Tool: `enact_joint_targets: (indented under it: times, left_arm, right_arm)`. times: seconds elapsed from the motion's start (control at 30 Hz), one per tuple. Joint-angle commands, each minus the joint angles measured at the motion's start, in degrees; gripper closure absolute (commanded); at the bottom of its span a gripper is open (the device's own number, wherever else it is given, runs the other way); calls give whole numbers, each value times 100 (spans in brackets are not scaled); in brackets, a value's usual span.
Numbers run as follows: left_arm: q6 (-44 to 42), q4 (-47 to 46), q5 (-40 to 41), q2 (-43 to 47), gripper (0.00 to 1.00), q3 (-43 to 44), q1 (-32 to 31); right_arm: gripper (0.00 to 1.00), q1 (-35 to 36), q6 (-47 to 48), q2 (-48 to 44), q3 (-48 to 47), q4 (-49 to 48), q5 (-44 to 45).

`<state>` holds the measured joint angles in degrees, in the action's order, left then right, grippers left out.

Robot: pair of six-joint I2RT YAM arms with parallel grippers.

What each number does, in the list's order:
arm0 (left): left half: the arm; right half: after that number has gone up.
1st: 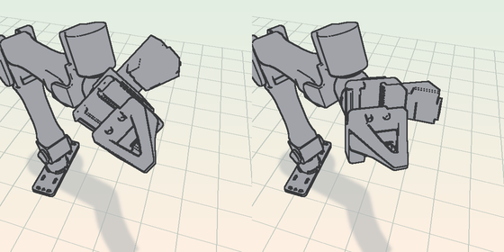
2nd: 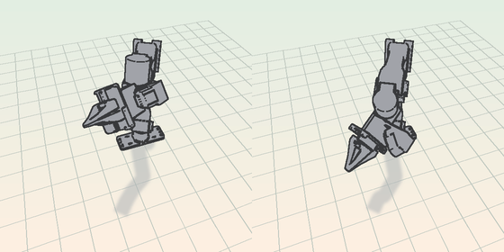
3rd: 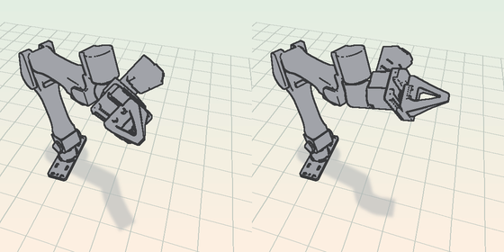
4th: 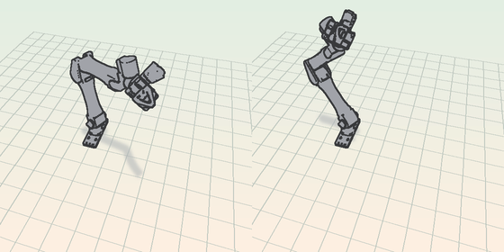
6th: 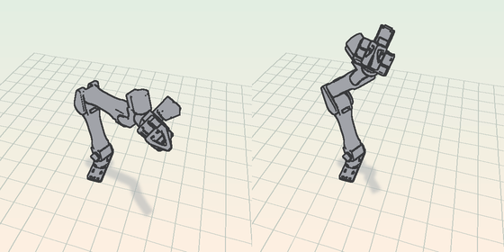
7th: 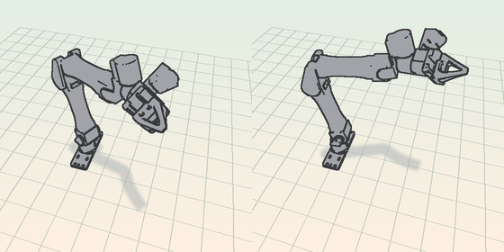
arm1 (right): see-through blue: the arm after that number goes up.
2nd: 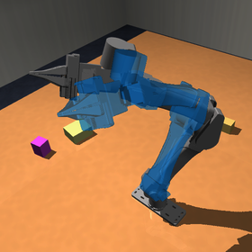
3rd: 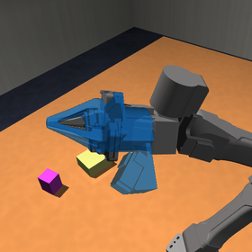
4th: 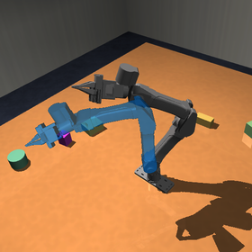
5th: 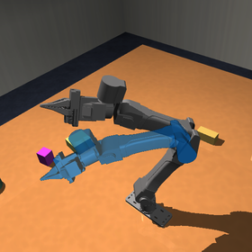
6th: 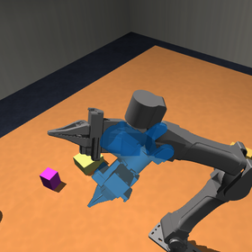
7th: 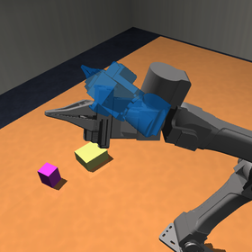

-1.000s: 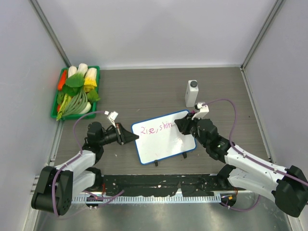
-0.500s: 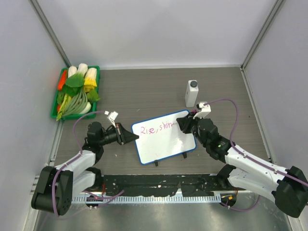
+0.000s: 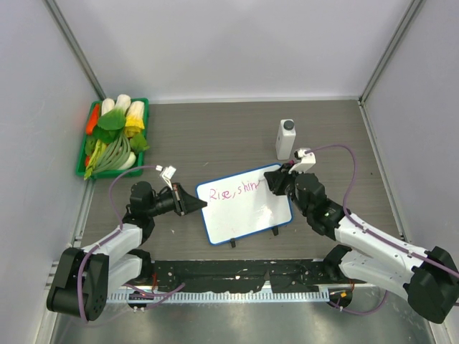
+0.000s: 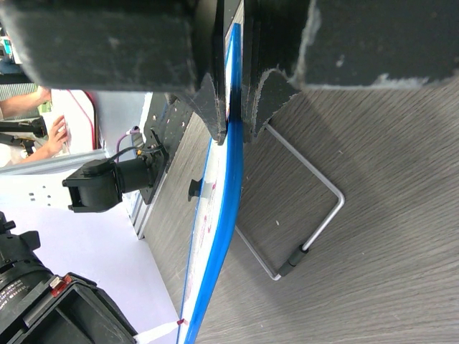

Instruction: Write a sentence on the whiteboard

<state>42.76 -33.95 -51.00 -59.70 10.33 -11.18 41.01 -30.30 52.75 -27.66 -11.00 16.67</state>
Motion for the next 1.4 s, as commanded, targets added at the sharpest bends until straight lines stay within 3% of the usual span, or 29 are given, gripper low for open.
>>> enact_joint_targets:
  times: [0.0,0.9,1.37]
  left_arm:
    - [-304,-50,161,64,100,-31,11]
    - [-295,-59,178,73,100,-31,19]
    - [-295,-59,170,82,100,-40,19]
  right_arm:
    - [99,-23,51,104,-240,-77,-136]
    - [99,-32,-98,-336,366,476,-85]
    - [99,-32,77,-230,-125,520,109]
